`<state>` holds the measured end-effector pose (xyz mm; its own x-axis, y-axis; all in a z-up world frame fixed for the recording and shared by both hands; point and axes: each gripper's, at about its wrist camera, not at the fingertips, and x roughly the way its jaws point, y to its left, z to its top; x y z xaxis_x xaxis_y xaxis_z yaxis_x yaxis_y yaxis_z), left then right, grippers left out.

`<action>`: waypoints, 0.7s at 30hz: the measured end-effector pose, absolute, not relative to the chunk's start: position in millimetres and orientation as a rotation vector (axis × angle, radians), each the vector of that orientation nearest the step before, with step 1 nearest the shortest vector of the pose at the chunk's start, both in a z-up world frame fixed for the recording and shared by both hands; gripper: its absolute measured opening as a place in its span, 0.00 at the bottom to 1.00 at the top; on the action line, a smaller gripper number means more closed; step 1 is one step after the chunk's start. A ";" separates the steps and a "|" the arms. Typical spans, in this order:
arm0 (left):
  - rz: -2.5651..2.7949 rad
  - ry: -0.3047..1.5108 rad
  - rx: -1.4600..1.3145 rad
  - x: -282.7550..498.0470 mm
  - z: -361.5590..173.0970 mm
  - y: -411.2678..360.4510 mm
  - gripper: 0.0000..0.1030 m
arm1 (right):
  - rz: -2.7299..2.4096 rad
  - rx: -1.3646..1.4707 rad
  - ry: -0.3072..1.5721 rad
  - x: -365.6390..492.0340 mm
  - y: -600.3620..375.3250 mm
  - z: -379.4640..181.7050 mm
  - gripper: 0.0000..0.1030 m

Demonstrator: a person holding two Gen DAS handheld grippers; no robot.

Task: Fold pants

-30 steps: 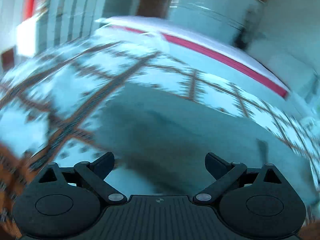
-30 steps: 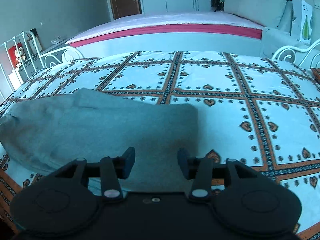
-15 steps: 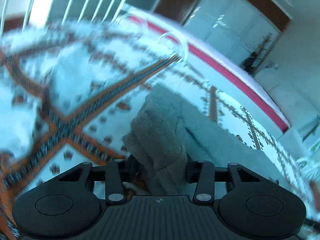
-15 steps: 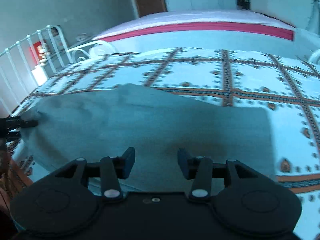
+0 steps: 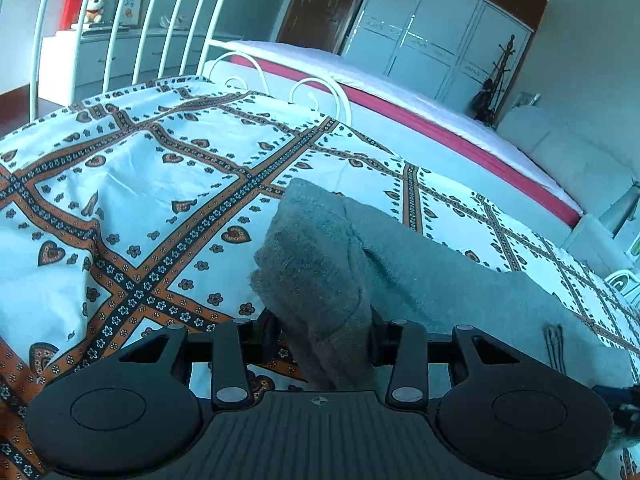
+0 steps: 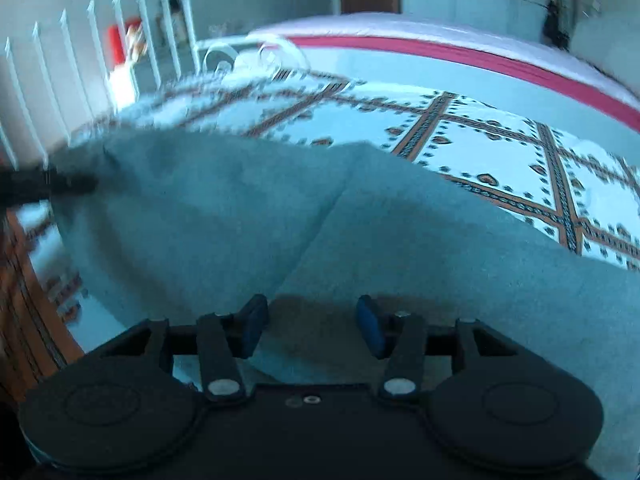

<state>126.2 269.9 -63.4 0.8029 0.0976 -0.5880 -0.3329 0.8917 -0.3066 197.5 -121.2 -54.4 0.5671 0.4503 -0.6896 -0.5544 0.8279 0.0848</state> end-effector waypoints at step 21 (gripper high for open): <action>-0.183 0.387 -0.129 189.8 29.7 9.1 0.38 | 0.113 0.330 0.630 194.0 -352.0 -20.2 0.52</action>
<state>189.8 9.1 29.7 0.9101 -0.2011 -0.3623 0.1521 0.9755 -0.1592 194.0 -352.0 -20.2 0.8041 0.2028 -0.5589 -0.0038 0.9418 0.3363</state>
